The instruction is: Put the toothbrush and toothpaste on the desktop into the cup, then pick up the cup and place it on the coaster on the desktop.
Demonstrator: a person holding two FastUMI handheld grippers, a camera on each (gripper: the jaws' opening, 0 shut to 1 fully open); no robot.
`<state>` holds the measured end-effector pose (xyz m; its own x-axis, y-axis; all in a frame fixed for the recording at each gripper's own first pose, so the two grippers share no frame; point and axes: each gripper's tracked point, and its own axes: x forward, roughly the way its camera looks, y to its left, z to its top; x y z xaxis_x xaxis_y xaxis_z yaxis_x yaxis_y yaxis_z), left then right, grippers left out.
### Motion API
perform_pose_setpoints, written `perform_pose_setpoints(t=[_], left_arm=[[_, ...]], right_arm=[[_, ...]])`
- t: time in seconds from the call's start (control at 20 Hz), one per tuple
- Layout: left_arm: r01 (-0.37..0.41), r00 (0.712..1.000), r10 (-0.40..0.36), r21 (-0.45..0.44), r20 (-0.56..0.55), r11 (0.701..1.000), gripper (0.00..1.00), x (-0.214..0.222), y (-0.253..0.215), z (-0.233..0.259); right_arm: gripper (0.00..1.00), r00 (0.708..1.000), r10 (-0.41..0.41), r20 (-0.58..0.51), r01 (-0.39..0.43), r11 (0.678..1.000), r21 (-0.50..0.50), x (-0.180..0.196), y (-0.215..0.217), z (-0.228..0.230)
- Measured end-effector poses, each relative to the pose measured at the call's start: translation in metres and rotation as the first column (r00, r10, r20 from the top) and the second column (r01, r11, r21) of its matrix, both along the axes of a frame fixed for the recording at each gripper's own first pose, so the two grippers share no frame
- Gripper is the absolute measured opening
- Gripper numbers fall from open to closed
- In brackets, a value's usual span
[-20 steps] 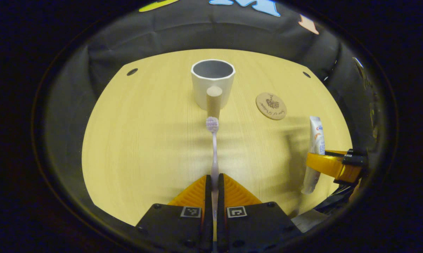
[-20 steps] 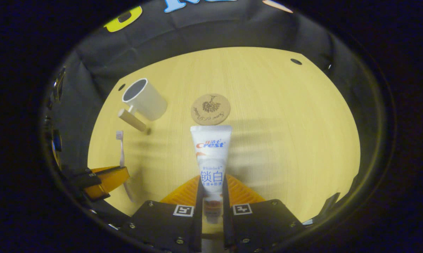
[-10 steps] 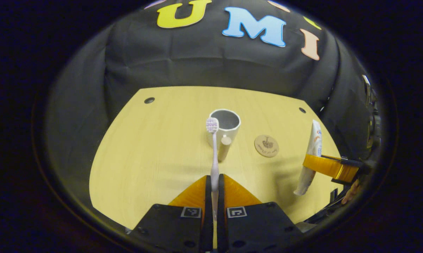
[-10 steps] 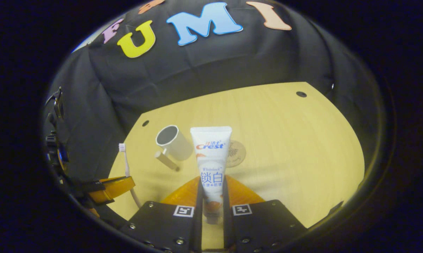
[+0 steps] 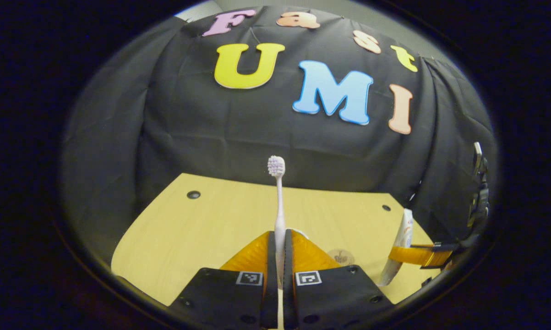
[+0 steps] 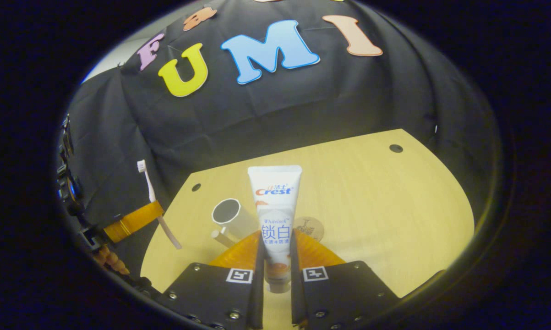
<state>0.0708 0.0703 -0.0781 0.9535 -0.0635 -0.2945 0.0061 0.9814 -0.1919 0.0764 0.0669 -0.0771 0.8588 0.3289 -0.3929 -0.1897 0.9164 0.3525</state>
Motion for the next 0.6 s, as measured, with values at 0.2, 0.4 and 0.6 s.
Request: perform_pose_setpoints(t=[0.2,0.4,0.6], left_arm=[[0.007,0.996,-0.003,-0.045,0.087,0.999,0.11,0.033,-0.008,0.013],[0.025,0.988,-0.017,-0.052,0.151,0.998,0.11,0.066,-0.016,0.016],[0.043,0.988,-0.032,-0.069,0.148,0.997,0.11,0.099,-0.025,-0.005]], right_arm=[[0.24,1.0,0.007,-0.008,-0.007,1.0,-0.007,0.004,0.002,-0.001],[0.25,1.0,-0.001,-0.01,0.001,1.0,-0.028,0.005,0.001,-0.002],[0.25,1.0,-0.019,-0.011,0.018,0.998,-0.067,0.006,0.0,-0.001]])
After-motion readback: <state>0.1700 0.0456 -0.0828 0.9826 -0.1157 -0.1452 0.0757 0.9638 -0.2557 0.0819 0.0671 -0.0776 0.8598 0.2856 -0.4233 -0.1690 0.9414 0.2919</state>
